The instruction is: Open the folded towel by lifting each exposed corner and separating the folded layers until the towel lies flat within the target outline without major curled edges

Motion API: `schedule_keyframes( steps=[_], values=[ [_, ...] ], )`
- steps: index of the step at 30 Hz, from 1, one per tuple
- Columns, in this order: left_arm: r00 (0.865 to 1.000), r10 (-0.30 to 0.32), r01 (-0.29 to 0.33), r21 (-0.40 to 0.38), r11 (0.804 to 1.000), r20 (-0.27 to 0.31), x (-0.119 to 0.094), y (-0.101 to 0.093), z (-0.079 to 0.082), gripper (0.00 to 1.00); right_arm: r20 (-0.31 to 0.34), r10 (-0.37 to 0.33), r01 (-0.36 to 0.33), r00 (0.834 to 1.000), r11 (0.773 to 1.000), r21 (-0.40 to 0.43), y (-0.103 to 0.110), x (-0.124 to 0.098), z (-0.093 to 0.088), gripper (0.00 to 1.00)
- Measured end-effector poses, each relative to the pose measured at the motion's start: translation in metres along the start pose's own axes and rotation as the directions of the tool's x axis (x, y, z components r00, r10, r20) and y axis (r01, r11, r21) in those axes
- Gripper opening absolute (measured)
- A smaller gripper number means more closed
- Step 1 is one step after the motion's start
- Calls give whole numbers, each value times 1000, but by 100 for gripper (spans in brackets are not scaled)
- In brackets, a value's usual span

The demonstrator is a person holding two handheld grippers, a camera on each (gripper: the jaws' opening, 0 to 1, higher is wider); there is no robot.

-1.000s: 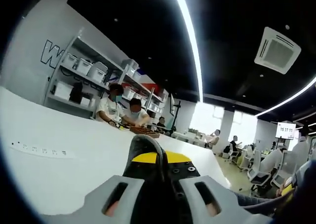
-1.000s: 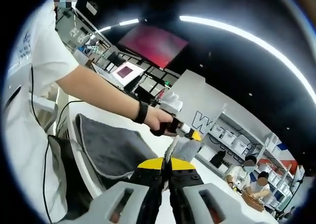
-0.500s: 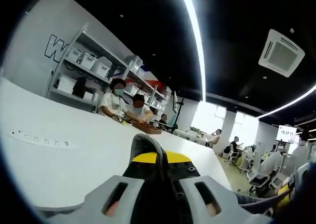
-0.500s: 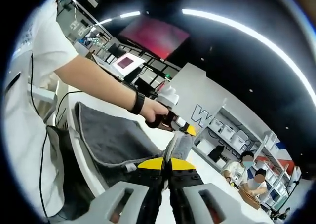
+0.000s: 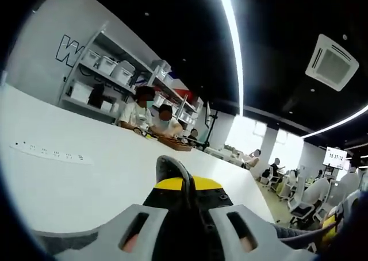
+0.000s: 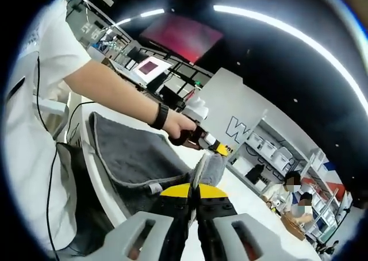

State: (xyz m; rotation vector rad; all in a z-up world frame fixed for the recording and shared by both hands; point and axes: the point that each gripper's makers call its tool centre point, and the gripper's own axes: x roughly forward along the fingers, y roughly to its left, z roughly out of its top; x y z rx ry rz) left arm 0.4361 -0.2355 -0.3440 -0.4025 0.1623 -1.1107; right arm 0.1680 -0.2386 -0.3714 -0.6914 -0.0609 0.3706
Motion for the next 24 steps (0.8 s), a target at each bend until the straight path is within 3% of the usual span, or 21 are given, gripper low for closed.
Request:
schedule_keyframes(
  steps=[24],
  values=[
    [999, 16, -17, -30, 999, -41, 16, 17, -19, 2, -77, -29, 30, 997, 999, 18, -6, -8, -32, 0]
  ],
)
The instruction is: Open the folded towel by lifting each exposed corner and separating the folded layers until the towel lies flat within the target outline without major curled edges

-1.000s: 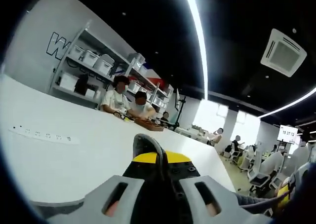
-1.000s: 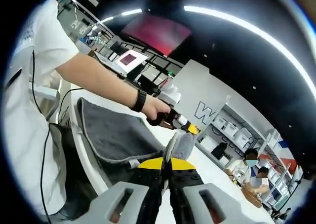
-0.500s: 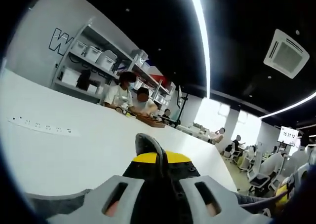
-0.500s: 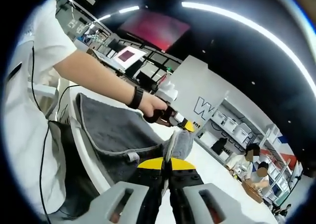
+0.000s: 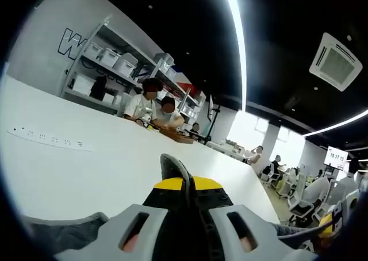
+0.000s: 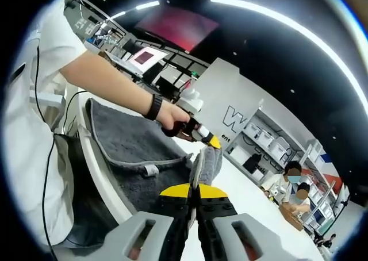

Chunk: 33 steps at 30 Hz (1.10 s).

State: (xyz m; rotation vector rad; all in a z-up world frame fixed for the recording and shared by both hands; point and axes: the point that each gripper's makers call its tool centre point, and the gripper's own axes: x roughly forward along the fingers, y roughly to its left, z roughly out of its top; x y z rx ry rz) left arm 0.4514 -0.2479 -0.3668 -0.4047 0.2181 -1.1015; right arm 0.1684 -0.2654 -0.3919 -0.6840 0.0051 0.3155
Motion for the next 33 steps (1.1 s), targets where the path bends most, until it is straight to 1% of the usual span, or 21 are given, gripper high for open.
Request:
schedule_keyframes(
  steps=[2, 5, 6, 10, 12, 16, 20, 24, 28, 33],
  values=[
    [1000, -1, 2, -17, 1000, 11, 1, -1, -1, 2, 3, 2, -2, 1000, 1000, 5, 0, 0, -1, 0],
    [1000, -3, 3, -17, 1000, 10, 3, -1, -2, 2, -4, -3, 3, 1000, 1000, 4, -2, -1, -3, 0],
    [1000, -3, 3, -14, 1000, 10, 2, -5, -6, 2, -6, -4, 4, 1000, 1000, 8, -2, -1, -4, 0],
    [1000, -3, 3, -22, 1000, 8, 4, -7, -11, 2, -9, 2, -2, 1000, 1000, 19, -2, -2, -8, 0],
    [1000, -3, 3, -21, 1000, -4, 6, -7, -15, 2, 2, 18, -18, 1000, 999, 42, -1, -3, -8, 0],
    [1000, -1, 1, -32, 999, -8, 7, -8, -20, 2, -17, 0, 1, 1000, 999, 32, -5, -3, -12, 0],
    [1000, 4, -4, -32, 999, -16, 9, -8, -26, 2, -19, 8, -7, 1000, 999, 53, -4, -2, -17, 0],
    [999, 5, -6, -30, 1000, -33, 11, -8, -31, 2, -30, 6, -4, 1000, 998, 56, -4, -3, -21, 0],
    [999, 1, -3, -57, 998, -43, 15, -10, -36, 2, -34, -8, 10, 999, 998, 69, -9, -6, -26, 0],
    [998, 1, -4, -41, 999, -59, 20, -13, -42, 2, -47, -12, 16, 999, 996, 89, -12, -7, -35, 0]
  ],
)
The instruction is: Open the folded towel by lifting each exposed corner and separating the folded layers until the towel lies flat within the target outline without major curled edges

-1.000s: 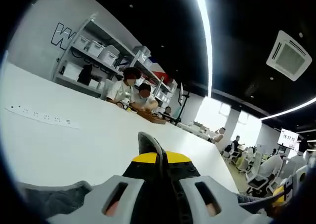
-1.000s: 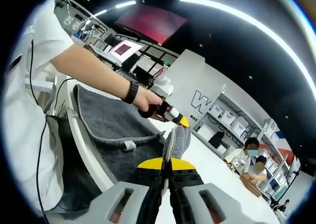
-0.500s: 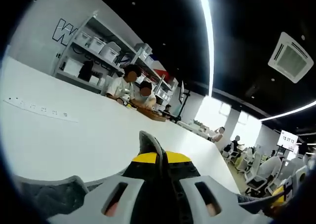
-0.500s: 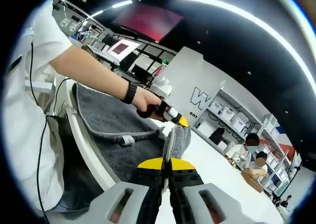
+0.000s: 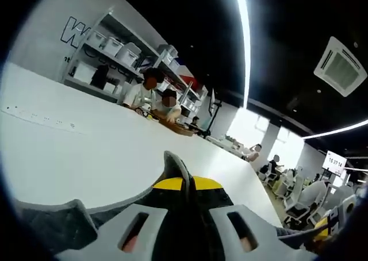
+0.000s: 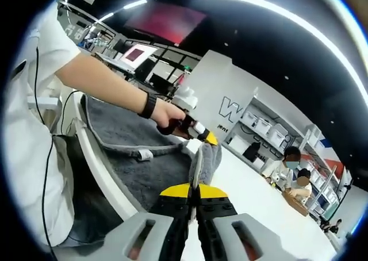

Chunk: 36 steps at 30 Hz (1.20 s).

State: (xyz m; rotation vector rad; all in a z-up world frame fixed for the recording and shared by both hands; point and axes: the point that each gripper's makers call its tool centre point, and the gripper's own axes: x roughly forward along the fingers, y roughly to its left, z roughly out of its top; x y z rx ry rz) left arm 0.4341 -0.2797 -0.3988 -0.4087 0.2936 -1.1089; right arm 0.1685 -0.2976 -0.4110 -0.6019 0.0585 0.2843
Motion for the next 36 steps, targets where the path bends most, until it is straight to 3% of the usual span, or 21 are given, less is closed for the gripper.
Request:
schedule_keyframes(
  steps=[20, 22, 26, 36],
  values=[
    [1000, -4, 4, -8, 1000, -30, 12, -9, -14, 2, -25, -38, 40, 999, 997, 68, -7, -8, -20, 0],
    [999, -3, 3, -7, 1000, -37, 11, -15, -21, 2, -37, -45, 47, 998, 997, 68, -8, -9, -24, 0],
    [999, 4, -5, -11, 1000, -49, 17, -6, -20, 2, -47, -50, 54, 998, 994, 93, -8, -10, -29, 0],
    [999, 2, -4, -39, 999, -42, 25, -5, -17, 2, -69, -78, 85, 995, 991, 103, -15, -10, -37, 0]
  ],
)
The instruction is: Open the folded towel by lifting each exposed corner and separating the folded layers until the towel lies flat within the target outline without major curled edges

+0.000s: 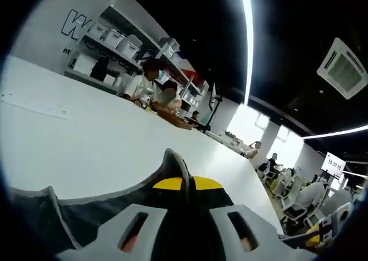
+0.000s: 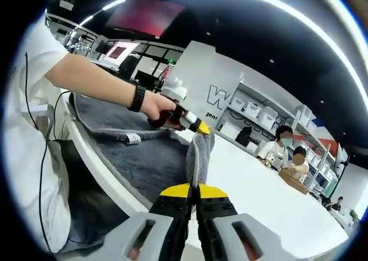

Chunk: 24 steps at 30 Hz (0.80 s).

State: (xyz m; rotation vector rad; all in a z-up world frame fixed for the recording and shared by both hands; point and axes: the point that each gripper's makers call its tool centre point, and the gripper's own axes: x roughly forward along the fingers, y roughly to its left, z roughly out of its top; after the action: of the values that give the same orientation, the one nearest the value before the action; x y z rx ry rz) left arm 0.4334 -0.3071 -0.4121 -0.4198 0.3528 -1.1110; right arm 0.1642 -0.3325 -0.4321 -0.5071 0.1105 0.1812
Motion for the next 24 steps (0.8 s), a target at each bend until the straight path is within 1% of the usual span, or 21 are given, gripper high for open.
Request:
schedule_keyframes(
  steps=[1, 3, 6, 8, 13, 15, 18, 19, 21, 24],
  values=[
    [1000, 2, -2, -10, 1000, -5, 1, 1, -1, 3, -1, -2, 2, 1000, 1000, 9, -1, 0, -2, 0],
    [1000, -9, 9, -25, 1000, 5, 2, 0, -1, 3, -2, -5, 5, 1000, 1000, 16, -3, 0, -4, 0],
    [1000, -12, 12, -34, 999, -10, 4, 1, -5, 3, -11, -15, 15, 1000, 1000, 25, -6, -1, -9, 0],
    [1000, -15, 14, -54, 998, -8, 6, 2, -6, 4, -16, -15, 15, 1000, 999, 36, -8, -1, -13, 0],
    [999, -23, 21, -49, 999, -24, 7, -2, -11, 4, -29, -20, 22, 999, 998, 55, -12, 0, -20, 0],
    [999, -34, 33, -46, 998, -26, 8, -4, -12, 4, -32, -24, 26, 999, 998, 59, -14, -1, -23, 0],
    [996, -66, 61, -94, 994, -54, 11, -10, -19, 6, -53, -30, 34, 998, 997, 76, -17, -1, -32, 0],
    [996, -68, 63, -96, 993, -58, 11, -10, -21, 6, -55, -30, 34, 998, 996, 78, -17, -1, -33, 0],
    [996, -54, 50, -72, 996, -64, 11, -9, -22, 6, -62, -26, 31, 998, 996, 83, -17, -1, -35, 0],
    [996, -51, 44, -85, 995, -76, 11, -8, -24, 7, -70, -21, 27, 997, 996, 83, -17, -1, -37, 0]
  ],
)
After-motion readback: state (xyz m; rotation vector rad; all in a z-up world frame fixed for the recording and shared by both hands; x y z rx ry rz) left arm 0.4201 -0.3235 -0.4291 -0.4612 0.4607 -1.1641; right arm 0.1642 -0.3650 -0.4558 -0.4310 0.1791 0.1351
